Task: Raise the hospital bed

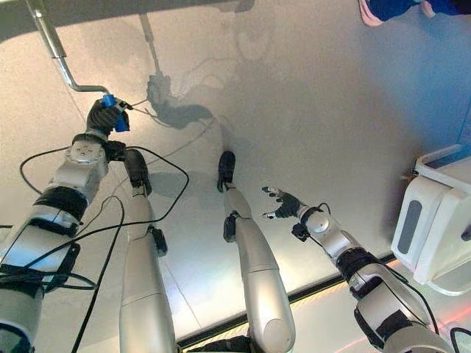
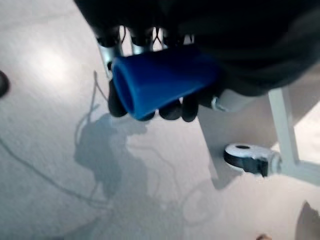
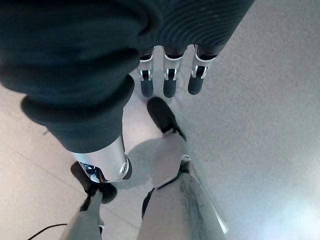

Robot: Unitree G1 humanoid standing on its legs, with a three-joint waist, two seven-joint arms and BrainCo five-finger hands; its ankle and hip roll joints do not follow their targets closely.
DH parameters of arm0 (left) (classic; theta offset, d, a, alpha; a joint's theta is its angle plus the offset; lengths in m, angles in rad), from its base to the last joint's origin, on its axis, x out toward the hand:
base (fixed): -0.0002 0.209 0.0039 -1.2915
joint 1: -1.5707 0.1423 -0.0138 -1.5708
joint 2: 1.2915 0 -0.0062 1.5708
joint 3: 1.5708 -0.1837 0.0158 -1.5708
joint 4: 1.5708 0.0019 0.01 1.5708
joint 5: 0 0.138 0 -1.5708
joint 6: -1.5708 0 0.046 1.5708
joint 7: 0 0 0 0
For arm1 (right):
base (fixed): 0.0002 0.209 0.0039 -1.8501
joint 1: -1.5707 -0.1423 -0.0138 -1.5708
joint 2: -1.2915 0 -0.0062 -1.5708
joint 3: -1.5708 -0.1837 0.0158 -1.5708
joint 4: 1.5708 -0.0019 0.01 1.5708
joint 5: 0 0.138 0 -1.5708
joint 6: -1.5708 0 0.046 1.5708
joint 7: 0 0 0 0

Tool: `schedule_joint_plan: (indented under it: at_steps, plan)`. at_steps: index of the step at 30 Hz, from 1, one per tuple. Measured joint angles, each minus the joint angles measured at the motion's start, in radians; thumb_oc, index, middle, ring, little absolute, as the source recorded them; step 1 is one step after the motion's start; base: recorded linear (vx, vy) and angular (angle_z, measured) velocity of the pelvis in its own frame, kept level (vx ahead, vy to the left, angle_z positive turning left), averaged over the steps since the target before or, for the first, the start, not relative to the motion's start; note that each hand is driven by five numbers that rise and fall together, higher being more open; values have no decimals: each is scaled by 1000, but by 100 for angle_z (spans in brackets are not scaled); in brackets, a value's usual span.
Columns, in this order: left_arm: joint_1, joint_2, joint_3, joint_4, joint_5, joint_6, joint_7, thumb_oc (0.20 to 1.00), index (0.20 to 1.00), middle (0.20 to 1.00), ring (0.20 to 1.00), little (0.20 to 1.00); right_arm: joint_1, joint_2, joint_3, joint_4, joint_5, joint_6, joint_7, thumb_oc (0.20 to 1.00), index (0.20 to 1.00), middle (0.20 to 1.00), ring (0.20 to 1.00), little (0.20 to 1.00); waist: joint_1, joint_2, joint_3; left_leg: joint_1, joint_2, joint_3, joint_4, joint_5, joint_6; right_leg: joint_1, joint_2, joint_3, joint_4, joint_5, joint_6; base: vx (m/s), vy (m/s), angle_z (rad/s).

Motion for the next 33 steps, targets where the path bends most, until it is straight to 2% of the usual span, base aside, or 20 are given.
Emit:
schedule_joint_plan:
  at_steps: [6, 10, 13, 17, 18, 21, 23, 24, 25, 27, 30, 33]
  plan:
    - [31, -10, -37, -140, 0, 1, 15, 200, 200, 200, 200, 200, -1, 1, 20, 1, -1, 1, -6, 1000, 1000, 1000, 1000, 1000, 3, -1, -1, 3, -2, 10, -1, 0, 0, -7, -2, 18, 7, 1, 0, -2, -22, -2]
    - [88, 5, -42, -307, -5, 2, 13, 200, 200, 200, 200, 200, -1, 1, 17, 11, -10, 1, -21, 1000, 1000, 1000, 1000, 1000, 6, -1, -1, 9, -8, 11, -3, 2, 3, -7, -8, 20, 16, -1, 3, 0, 0, 0]
    - [147, 43, -42, -448, -29, 1, 5, 200, 200, 200, 200, 200, 1, 0, 11, 18, -20, 2, -23, 1000, 1000, 1000, 1000, 1000, 5, -1, -1, 12, -13, 11, -4, 4, 6, -5, -14, 21, 18, 0, 4, 0, 0, 0]
    - [253, 157, -32, -656, -106, 1, -57, 200, 200, 200, 200, 200, 8, 9, -22, 37, -41, 2, -23, 1000, 1000, 1000, 1000, 1000, 14, 0, 0, 23, -23, 12, -7, 8, 6, -5, -20, 19, 32, -3, 8, -36, 4, 0]
    - [269, 163, -26, -686, -117, 0, -60, 200, 200, 200, 200, 200, 10, 9, -28, 40, -41, 2, -24, 1000, 1000, 1000, 1000, 1000, 16, 0, 0, 25, -20, 12, -6, 7, 6, -4, -22, 20, 33, -6, 11, 54, -19, -2]
    - [334, 211, 13, -777, -156, -3, -103, 200, 200, 200, 200, 200, 18, 15, -35, 46, -48, 2, -21, 1000, 1000, 1000, 1000, 1000, 42, 0, 0, 35, -22, 6, -5, 8, 5, 4, -25, 18, 46, -13, 14, -1, -4, 2]
    - [397, 211, 65, -827, -189, -15, -135, 200, 200, 200, 200, 200, 30, 27, -45, 70, -50, 2, -20, 1000, 1000, 1000, 1000, 1000, 53, 1, 0, 46, -23, 4, -8, 9, 1, 7, -24, 17, 63, -27, 15, -7, 3, 2]
    - [442, 239, 96, -868, -211, -16, -157, 200, 200, 200, 200, 200, 38, 37, -60, 82, -56, 2, -14, 1000, 1000, 1000, 1000, 1000, 68, 1, 0, 53, -21, 1, -13, 12, -2, 11, -24, 15, 68, -29, 14, 0, 0, 0]
    - [493, 261, 139, -910, -223, -20, -175, 200, 200, 200, 200, 200, 44, 40, -60, 79, -58, 1, -13, 1000, 1000, 1000, 1000, 1000, 65, 1, 0, 57, -19, -5, -14, 11, -4, 16, -20, 13, 67, -30, 14, 61, 7, 1]
    - [571, 296, 199, -942, -240, -26, -195, 200, 200, 200, 200, 200, 77, 38, -72, 85, -58, 1, -9, 1000, 1000, 1000, 1000, 1000, 91, 2, 1, 75, -16, -5, -19, 13, -5, 34, -22, 7, 66, -32, 13, 0, 0, 0]
    - [654, 344, 280, -949, -242, -27, -209, 200, 200, 200, 200, 200, 112, 37, -83, 84, -59, 1, 6, 1000, 1000, 1000, 1000, 1000, 100, 5, 3, 89, -16, -20, -22, 13, -5, 57, -23, -11, 63, -37, 12, 4, 31, 9]
    - [672, 343, 328, -928, -241, -26, -213, 200, 200, 200, 200, 200, 143, 37, -97, 81, -63, 0, 25, 1000, 1000, 1000, 1000, 1000, 115, 6, 4, 93, -23, -26, -23, 13, -6, 69, -25, -19, 58, -38, 13, 3, 52, 10]
